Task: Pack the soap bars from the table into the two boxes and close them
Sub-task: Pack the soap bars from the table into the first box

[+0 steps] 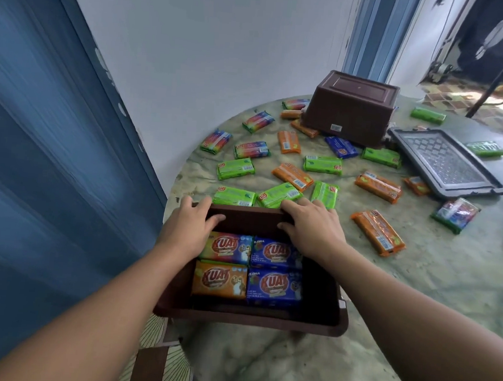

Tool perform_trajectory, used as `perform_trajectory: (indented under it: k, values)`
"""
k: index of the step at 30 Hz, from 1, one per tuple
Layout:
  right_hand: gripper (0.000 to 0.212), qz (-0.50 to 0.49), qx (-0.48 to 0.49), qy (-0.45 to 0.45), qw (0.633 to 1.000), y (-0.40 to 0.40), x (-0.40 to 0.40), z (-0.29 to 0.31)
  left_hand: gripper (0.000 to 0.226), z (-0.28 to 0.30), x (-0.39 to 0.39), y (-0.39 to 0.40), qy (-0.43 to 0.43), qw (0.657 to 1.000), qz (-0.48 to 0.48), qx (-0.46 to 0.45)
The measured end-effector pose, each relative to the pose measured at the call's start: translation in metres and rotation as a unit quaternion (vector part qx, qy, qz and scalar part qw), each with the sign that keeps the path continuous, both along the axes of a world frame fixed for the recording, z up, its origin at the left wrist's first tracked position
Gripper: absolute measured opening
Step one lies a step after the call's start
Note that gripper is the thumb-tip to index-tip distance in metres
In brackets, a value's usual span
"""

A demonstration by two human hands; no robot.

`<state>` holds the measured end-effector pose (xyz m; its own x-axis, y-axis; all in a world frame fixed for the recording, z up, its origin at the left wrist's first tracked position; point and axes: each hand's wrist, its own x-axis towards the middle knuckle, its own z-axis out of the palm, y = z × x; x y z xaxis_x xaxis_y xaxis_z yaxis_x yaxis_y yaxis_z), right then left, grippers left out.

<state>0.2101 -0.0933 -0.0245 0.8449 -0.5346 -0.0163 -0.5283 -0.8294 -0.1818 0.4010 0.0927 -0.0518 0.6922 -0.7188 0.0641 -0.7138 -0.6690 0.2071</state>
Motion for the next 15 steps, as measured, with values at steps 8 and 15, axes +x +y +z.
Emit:
perform_trajectory:
  k: [8,15]
  values:
    - [0.030,-0.057,0.007,0.010,0.998,-0.006,0.038,0.003,0.059,0.001,0.054,-0.030,0.015,0.998,-0.051,0.034]
    - [0.032,-0.072,0.003,0.014,0.997,-0.003,0.038,0.004,0.065,0.001,0.057,-0.033,0.012,0.998,-0.058,0.036]
